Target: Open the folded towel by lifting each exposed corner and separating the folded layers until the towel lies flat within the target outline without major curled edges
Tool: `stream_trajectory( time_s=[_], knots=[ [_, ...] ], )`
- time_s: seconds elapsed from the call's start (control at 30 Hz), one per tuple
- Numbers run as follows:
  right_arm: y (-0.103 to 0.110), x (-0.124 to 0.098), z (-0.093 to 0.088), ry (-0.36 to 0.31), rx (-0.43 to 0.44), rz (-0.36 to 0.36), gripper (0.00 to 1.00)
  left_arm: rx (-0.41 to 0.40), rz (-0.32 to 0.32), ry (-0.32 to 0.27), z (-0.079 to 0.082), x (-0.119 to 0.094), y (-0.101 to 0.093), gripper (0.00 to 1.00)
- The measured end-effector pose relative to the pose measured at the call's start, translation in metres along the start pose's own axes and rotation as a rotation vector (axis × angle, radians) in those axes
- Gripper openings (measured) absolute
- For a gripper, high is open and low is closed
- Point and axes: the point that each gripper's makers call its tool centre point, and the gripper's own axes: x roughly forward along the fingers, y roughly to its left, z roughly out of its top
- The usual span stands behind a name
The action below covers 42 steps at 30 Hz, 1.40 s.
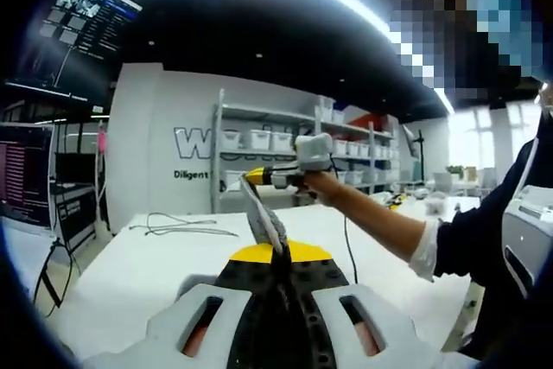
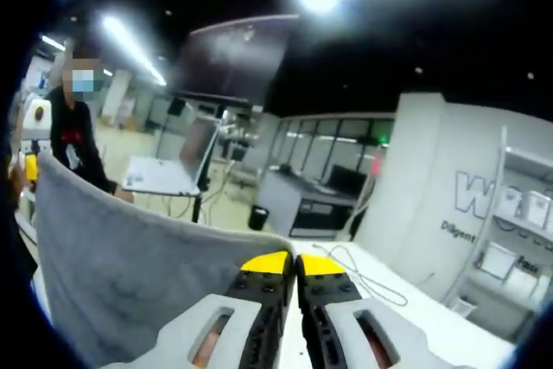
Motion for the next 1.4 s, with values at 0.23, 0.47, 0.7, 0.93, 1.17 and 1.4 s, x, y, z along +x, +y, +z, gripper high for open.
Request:
stream_trajectory(
  time_s=[0.23, 0.47, 0.7, 0.93, 1.17, 1.4],
  knots=[
    [-0.001, -0.006, 0.001, 0.001, -0.014, -0.009, 0.0, 0.005, -0.012, -0.005, 0.002, 0.002, -0.004, 0.02],
    [-0.006, -0.009, 0.005, -0.003, -0.017, -0.016, 0.0, 0.017, -0.018, -0.007, 0.005, 0.003, -0.006, 0.02],
    [-0.005, -0.015, 0.009, -0.006, -0.021, -0.035, 0.0, 0.005, -0.039, 0.001, 0.005, 0.003, -0.011, 0.02],
    [-0.005, -0.017, 0.013, -0.006, -0.032, -0.045, 0.0, 0.016, -0.046, -0.006, 0.009, 0.003, -0.014, 0.02],
    [-0.009, -0.022, 0.014, 0.0, -0.032, -0.055, 0.0, 0.018, -0.061, -0.014, 0.012, 0.005, -0.018, 0.02],
    [-0.007, -0.031, 0.011, 0.011, -0.037, -0.067, 0.0, 0.021, -0.073, -0.015, 0.012, 0.006, -0.021, 0.02]
  ],
)
